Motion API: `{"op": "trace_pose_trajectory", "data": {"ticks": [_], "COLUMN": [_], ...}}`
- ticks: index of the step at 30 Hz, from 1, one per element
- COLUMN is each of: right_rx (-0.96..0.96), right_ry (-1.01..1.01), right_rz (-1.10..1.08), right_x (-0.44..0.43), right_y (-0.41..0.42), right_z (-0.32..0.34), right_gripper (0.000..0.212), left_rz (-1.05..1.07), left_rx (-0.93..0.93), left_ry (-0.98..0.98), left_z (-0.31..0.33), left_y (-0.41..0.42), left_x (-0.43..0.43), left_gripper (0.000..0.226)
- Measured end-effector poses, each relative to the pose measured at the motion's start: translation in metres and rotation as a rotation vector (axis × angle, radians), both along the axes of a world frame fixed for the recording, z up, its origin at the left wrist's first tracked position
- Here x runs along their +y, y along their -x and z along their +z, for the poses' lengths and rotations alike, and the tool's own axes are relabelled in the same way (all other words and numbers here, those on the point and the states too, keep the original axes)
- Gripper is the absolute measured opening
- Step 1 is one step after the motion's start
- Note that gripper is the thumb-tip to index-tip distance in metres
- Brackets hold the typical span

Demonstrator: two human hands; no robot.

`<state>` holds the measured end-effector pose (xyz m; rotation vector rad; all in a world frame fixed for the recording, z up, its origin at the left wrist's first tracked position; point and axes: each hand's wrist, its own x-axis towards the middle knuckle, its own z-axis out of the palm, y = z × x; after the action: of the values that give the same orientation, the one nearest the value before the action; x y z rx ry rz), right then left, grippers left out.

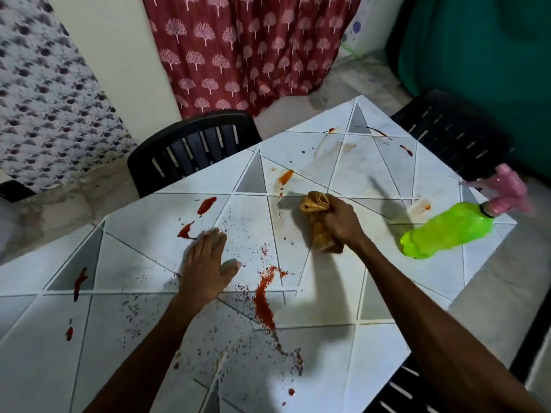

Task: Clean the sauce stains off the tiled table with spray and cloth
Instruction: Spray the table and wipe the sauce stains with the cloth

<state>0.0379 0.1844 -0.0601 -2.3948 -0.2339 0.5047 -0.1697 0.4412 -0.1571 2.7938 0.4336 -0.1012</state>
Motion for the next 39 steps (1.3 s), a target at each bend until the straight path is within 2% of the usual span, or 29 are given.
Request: {"op": "trace_pose_trajectory", "data": {"ticks": [2,6,11,14,17,21,24,26,30,33,36,39], "right_rx": [-0.036,-0.093,-0.084,-0.064,-0.019,-0.006,0.017,0.039,-0.033,-0.128,-0.215,-0.2], "right_ry": [0.06,0.138,0.12,0.137,0.1,0.051,0.051,0.028,-0.078,0.0,0.155,0.242], "right_rz": [0.002,0.014,0.07,0.227,0.395,0.604,0.715,0.662,0.371,0.237,0.256,0.316], "right_x": [0.014,0.048,0.094,0.119,0.133,0.126,0.109,0.106,0.12,0.151,0.188,0.214], "right_y": [-0.037,-0.087,-0.096,-0.075,-0.024,0.059,0.092,0.092,0.057,0.013,-0.025,-0.032], "right_z": [-0.008,-0.036,-0.052,-0.052,-0.05,-0.051,-0.044,-0.035,-0.018,-0.01,-0.019,-0.035], "right_gripper": [0.041,0.022,0.035,0.044,0.042,0.049,0.06,0.064,0.065,0.062,0.038,0.033], "left_rz": [0.007,0.036,0.011,0.009,0.004,0.004,-0.001,0.049,0.148,0.23,0.238,0.223], "left_rx": [-0.001,0.009,0.024,0.022,0.006,-0.029,-0.073,-0.1,-0.12,-0.095,-0.075,-0.058], "left_ry": [0.01,0.074,0.051,0.052,0.066,0.065,0.083,0.094,0.074,0.065,0.054,0.05], "left_z": [-0.001,-0.001,-0.003,-0.004,-0.003,-0.001,-0.002,0.001,0.003,0.003,0.003,0.002], "left_y": [-0.002,-0.002,-0.001,-0.001,0.003,0.014,0.024,0.033,0.049,0.058,0.065,0.073], "left_x": [0.002,0.001,0.004,0.011,0.012,0.017,0.026,0.033,0.052,0.064,0.072,0.08], "left_gripper": [0.089,0.084,0.091,0.091,0.087,0.07,0.061,0.06,0.061,0.068,0.081,0.09]}}
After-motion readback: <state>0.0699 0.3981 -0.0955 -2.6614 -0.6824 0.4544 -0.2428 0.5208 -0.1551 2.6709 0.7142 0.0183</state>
